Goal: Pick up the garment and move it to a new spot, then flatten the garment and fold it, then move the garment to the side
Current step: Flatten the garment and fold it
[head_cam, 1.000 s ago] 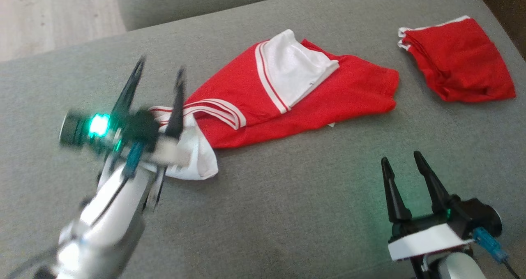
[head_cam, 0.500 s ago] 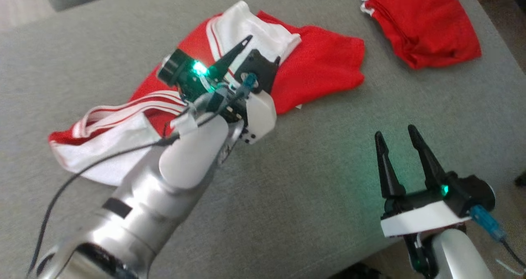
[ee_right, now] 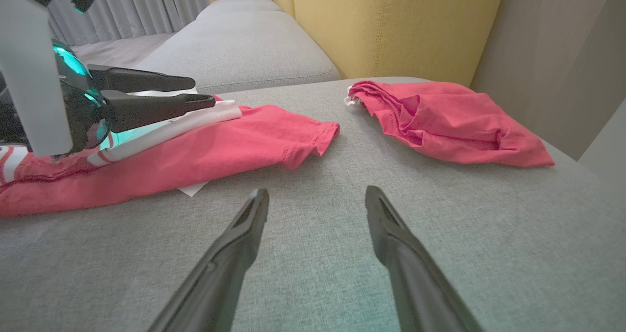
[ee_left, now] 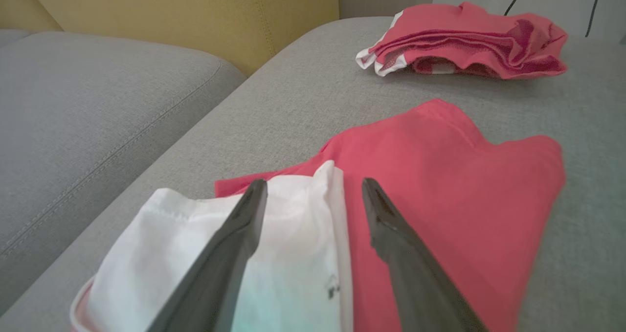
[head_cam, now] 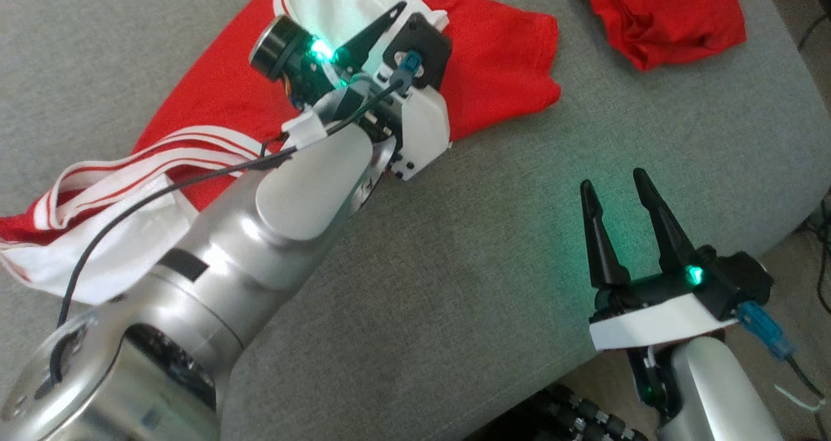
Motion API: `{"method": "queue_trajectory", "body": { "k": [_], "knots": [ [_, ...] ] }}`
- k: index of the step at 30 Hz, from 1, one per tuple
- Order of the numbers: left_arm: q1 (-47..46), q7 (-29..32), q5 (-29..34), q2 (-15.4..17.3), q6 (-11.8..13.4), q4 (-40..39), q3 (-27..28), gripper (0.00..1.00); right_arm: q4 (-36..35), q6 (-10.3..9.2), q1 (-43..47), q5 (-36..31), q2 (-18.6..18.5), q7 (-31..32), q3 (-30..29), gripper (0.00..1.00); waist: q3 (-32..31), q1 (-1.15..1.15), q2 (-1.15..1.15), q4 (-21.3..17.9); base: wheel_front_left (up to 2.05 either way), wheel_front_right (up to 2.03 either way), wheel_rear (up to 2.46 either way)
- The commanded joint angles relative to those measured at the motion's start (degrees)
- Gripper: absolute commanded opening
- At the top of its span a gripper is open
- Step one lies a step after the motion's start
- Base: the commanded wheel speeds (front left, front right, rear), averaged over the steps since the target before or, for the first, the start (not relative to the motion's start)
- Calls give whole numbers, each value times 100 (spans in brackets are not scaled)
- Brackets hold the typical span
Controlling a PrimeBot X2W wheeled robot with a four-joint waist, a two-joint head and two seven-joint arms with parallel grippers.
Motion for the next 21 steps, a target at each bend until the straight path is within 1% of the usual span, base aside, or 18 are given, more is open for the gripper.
{"method": "queue_trajectory", "body": {
  "k": [1, 4, 11, 12, 13, 14, 15, 16, 21],
  "knots": [
    [-395, -36, -100, -2, 111, -102, -31, 100, -170, -4, -91, 53, -28, -22, 131, 100, 133, -1, 0, -67, 0, 0, 0],
    [-580, -82, -275, -2, 194, 21, -257, 100, -165, -4, -139, 67, -26, -22, 149, 100, 219, -1, 0, -113, 0, 0, 0],
    [-846, -87, -710, -2, 154, 252, -718, 100, -170, -4, -172, 119, -23, -22, 154, 100, 338, -1, 0, -189, 0, 0, 0],
    [-876, -101, -762, -2, 161, 271, -772, 90, -172, -4, -176, 130, -23, -22, 154, 100, 351, -1, 0, -194, 0, 0, 0],
    [-876, -101, -762, -2, 161, 271, -772, 90, -172, -4, -176, 130, -23, -22, 154, 100, 351, -1, 0, -194, 0, 0, 0],
    [-901, -121, -812, -2, 164, 282, -824, 62, -175, -4, -181, 139, -23, -22, 157, 100, 362, -1, 0, -199, 0, 0, 0],
    [-923, -150, -868, -2, 162, 287, -872, 39, -177, -4, -186, 147, -23, -22, 158, 100, 372, -1, 0, -201, 0, 0, 0],
    [-943, -188, -925, -2, 160, 290, -916, 0, -176, -4, -191, 156, -22, -22, 159, 100, 379, -1, 0, -201, 0, 0, 0],
    [-1045, -409, -1191, -2, 206, 269, -1089, 0, -180, -4, -222, 138, -22, -22, 133, 100, 359, -1, 0, -125, 0, 0, 0]
  ]
}}
